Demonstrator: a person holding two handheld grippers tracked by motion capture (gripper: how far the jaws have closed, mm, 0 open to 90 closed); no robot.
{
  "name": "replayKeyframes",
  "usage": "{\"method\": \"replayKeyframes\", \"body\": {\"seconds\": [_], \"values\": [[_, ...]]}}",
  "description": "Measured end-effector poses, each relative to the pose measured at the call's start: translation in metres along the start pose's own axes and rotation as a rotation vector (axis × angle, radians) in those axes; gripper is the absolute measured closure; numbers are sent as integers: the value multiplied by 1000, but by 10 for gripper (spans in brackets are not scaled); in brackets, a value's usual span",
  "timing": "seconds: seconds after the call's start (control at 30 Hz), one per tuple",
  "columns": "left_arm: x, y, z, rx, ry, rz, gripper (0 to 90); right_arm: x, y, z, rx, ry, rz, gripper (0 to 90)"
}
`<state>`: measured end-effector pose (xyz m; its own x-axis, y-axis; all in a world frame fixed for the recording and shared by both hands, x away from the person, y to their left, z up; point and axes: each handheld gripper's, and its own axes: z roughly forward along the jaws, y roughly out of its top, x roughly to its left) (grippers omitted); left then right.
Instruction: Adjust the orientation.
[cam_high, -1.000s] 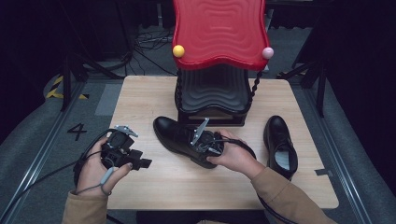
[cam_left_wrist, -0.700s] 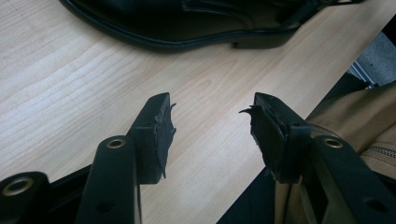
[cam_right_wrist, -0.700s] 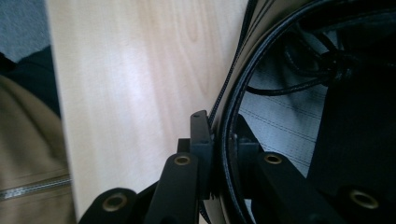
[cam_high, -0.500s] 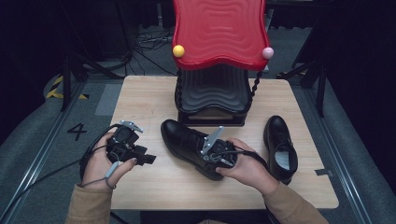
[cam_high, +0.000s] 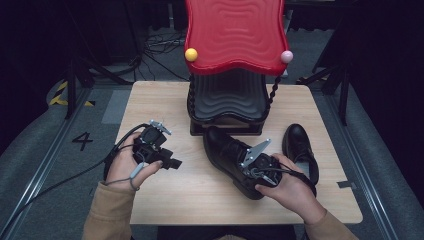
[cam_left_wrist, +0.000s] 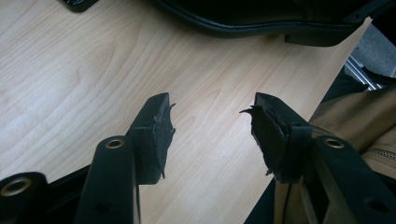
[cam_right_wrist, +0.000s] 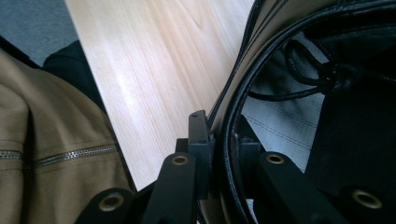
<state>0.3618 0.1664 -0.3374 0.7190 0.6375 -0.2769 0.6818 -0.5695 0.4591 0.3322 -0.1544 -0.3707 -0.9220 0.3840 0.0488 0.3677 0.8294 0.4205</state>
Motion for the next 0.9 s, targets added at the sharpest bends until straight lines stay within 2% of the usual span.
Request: {"method": "replayKeyframes", "body": {"seconds": [0.03, 0.3, 0.43, 0.53, 0.67, 0.73, 0.83, 0.9], "values": [[0, 0, 0, 0, 0, 0, 481, 0, 0, 0, 0, 0, 0, 824], [-2, 12, 8, 12, -19, 30, 479, -4, -15, -1, 40, -74, 102, 806], [-2, 13, 8, 15, -21, 30, 478, 0, -16, 6, 46, -77, 129, 804], [-3, 12, 7, 9, -19, 28, 477, 5, -14, 9, 51, -76, 135, 799], [-2, 12, 7, 9, -19, 27, 476, 16, -10, 15, 58, -42, 123, 792], [-2, 12, 7, 8, -19, 28, 475, 19, -9, 18, 74, -55, 109, 792], [-2, 12, 7, 8, -19, 28, 474, 21, -8, 21, 76, -49, 119, 787], [-2, 12, 7, 10, -20, 27, 473, 25, -7, 25, 82, -18, 114, 773]]}}
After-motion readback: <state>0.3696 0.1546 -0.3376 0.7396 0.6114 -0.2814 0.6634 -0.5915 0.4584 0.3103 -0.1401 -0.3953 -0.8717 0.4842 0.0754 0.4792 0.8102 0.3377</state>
